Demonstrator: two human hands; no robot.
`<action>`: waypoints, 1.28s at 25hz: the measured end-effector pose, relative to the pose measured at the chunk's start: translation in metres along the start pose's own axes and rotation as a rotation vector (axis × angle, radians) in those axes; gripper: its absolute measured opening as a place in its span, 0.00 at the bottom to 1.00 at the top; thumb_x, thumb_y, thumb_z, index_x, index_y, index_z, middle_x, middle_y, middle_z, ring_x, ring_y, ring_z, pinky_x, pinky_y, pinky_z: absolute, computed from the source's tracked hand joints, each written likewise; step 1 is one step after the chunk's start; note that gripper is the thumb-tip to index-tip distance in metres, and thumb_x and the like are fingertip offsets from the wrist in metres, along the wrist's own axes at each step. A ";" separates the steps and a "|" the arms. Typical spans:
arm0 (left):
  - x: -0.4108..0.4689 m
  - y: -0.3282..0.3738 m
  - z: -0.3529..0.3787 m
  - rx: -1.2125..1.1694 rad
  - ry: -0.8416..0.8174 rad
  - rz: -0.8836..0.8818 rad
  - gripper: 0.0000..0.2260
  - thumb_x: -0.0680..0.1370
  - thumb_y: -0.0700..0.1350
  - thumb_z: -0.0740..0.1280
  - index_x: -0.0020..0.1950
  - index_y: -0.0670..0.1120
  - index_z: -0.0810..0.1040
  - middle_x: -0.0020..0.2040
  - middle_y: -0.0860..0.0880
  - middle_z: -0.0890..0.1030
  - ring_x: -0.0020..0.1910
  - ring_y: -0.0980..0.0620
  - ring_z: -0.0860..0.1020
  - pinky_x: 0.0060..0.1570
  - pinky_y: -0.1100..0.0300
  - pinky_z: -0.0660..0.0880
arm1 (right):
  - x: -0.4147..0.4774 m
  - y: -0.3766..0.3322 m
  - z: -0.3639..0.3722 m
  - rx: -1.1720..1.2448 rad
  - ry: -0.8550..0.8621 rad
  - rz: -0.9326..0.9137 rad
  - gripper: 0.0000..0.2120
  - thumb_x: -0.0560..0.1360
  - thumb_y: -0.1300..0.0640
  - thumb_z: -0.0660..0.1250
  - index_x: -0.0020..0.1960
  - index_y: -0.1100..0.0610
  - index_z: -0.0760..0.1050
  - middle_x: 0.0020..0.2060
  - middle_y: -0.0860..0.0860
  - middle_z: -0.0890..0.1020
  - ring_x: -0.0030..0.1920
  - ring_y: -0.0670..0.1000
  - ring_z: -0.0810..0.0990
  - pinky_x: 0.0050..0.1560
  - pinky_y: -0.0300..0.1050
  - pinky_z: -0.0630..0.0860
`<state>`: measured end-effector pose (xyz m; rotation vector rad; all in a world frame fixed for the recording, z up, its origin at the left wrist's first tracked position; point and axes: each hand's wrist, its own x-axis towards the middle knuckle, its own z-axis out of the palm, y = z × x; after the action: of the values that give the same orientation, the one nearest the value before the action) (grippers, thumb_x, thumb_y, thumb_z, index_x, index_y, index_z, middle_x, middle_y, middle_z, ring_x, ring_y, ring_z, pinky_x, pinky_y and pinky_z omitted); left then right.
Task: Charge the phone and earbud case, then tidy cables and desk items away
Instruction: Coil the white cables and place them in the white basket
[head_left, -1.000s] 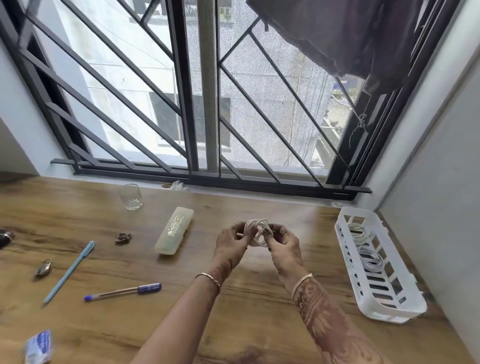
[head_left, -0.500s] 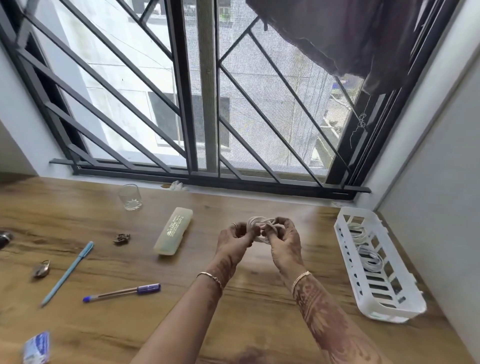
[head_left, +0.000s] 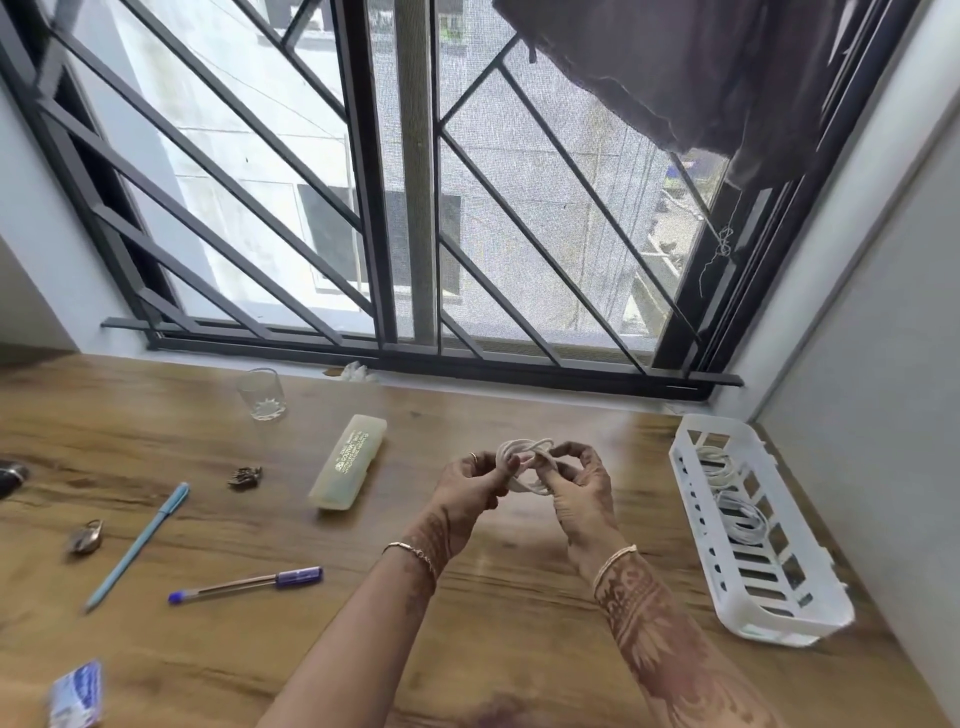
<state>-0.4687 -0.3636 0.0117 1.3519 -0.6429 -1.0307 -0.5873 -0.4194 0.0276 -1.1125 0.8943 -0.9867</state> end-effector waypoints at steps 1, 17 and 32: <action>0.000 0.000 0.001 -0.019 -0.001 -0.005 0.18 0.60 0.57 0.76 0.41 0.46 0.79 0.31 0.53 0.78 0.29 0.58 0.70 0.30 0.65 0.66 | -0.001 0.001 0.001 0.010 0.021 -0.011 0.12 0.73 0.67 0.70 0.44 0.53 0.70 0.35 0.54 0.82 0.29 0.43 0.78 0.34 0.34 0.73; 0.002 0.002 -0.005 0.111 0.029 0.038 0.10 0.66 0.46 0.78 0.43 0.45 0.81 0.33 0.52 0.81 0.31 0.61 0.75 0.32 0.66 0.70 | 0.002 0.014 0.007 -0.151 0.079 -0.021 0.07 0.73 0.64 0.71 0.41 0.54 0.76 0.36 0.51 0.80 0.38 0.48 0.77 0.40 0.36 0.73; -0.003 0.007 -0.012 -0.240 -0.156 -0.085 0.04 0.77 0.39 0.66 0.43 0.42 0.78 0.31 0.53 0.79 0.29 0.60 0.70 0.30 0.70 0.67 | 0.000 -0.003 -0.001 0.143 -0.116 0.278 0.11 0.77 0.63 0.64 0.49 0.48 0.67 0.37 0.51 0.81 0.33 0.45 0.74 0.26 0.35 0.62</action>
<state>-0.4585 -0.3560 0.0175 1.1044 -0.5596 -1.2493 -0.5891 -0.4202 0.0298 -0.8871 0.8442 -0.7370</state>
